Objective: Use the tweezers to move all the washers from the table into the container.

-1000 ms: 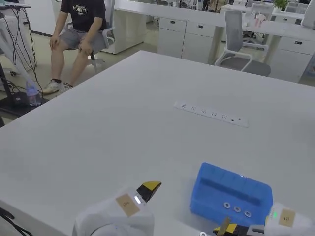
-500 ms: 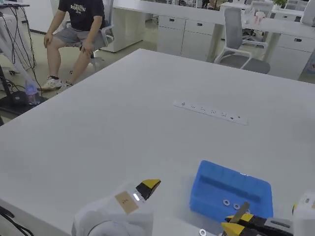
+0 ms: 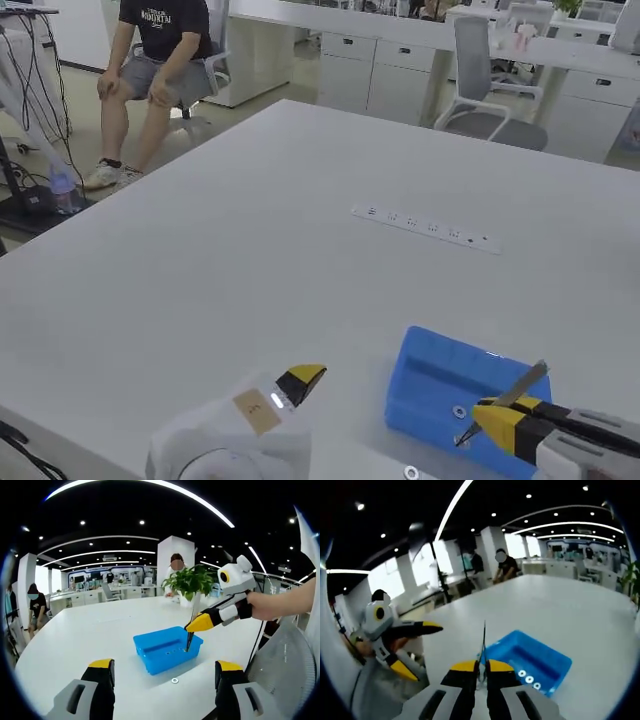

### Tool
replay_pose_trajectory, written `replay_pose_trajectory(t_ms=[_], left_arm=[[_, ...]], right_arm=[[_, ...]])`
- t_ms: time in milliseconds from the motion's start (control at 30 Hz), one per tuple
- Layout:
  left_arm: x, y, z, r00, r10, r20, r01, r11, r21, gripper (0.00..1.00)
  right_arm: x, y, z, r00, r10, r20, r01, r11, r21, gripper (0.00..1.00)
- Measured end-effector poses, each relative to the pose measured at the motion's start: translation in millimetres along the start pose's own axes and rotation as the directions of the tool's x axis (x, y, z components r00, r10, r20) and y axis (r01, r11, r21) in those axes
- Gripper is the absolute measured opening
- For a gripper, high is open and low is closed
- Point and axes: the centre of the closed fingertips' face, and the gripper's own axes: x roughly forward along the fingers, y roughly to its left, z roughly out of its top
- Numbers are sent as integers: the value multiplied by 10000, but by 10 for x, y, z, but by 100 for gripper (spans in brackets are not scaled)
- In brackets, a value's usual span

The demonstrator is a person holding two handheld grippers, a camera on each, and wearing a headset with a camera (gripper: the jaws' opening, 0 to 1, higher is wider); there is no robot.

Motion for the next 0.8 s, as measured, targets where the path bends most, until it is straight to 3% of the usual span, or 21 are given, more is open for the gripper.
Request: replay_pose_trajectory(t_ms=[267, 800], left_arm=[[-2, 5, -2, 10000, 13, 9, -13, 10000, -19, 83], [0, 7, 0, 10000, 34, -27, -34, 10000, -52, 83]], right_arm=[[23, -114, 155, 9996, -182, 207, 177, 9996, 233, 3], [294, -328, 193, 9987, -347, -361, 362, 9985, 407, 3]])
